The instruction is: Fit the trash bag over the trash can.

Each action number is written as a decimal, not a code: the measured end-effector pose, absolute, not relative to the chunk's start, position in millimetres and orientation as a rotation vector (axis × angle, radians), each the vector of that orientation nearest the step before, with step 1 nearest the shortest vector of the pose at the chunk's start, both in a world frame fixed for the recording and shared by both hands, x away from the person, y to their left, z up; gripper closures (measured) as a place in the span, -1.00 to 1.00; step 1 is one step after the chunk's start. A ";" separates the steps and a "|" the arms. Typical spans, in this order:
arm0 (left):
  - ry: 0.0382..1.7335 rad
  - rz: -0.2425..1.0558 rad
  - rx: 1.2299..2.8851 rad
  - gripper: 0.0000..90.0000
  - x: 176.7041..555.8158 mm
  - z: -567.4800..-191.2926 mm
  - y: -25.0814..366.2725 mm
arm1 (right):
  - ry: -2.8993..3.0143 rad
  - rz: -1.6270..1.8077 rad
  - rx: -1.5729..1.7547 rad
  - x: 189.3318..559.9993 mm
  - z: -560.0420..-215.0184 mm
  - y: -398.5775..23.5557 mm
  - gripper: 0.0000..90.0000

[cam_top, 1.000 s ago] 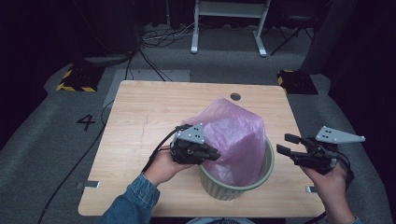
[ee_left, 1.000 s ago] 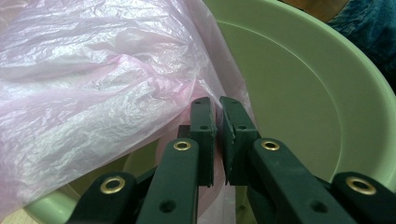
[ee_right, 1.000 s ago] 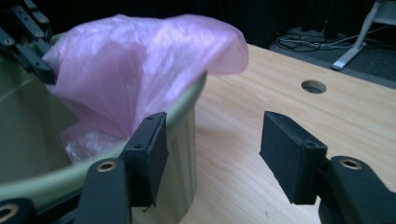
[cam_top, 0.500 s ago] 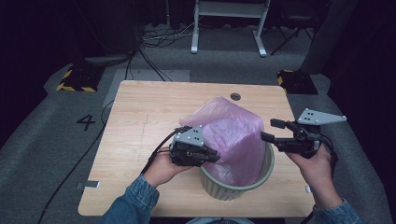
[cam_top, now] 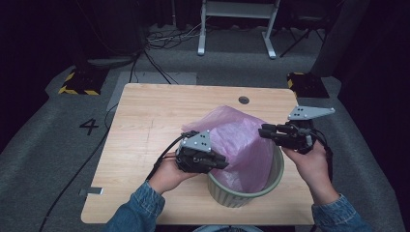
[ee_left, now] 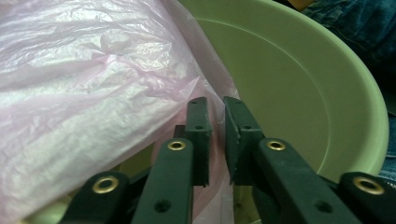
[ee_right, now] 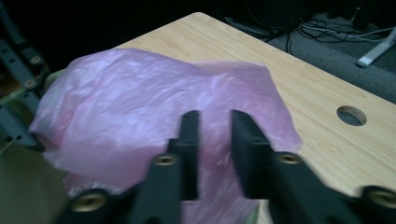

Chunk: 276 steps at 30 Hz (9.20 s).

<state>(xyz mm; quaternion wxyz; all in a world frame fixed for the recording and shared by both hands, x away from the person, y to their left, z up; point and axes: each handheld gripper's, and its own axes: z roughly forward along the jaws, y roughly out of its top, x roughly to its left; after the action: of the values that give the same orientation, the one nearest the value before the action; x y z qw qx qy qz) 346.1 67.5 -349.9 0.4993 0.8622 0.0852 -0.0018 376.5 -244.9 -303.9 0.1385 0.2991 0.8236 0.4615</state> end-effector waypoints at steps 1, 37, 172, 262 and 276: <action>0.210 -0.004 2.080 0.73 345.8 -349.6 67.8 | 2.383 1.321 0.847 374.0 -302.7 -244.1 0.84; 0.215 0.113 2.105 0.93 330.8 -333.4 63.4 | 2.664 1.389 0.543 291.8 -306.2 -226.6 1.00; 0.194 0.276 2.083 0.85 307.3 -319.3 38.6 | 2.330 1.510 0.714 292.4 -302.9 -238.0 0.10; 0.158 0.111 1.983 0.27 328.1 -287.2 33.6 | 2.428 1.425 0.385 293.4 -304.8 -232.5 0.94; 0.149 0.150 2.022 0.99 324.3 -289.3 24.2 | 2.354 1.492 0.405 285.4 -298.8 -236.9 0.16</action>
<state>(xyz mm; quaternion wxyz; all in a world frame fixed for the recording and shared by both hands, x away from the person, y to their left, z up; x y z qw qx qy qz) 324.3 24.2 -289.3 0.5263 0.8456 0.0625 0.0628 285.4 -236.9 -298.8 0.1621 0.1419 0.8248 0.5227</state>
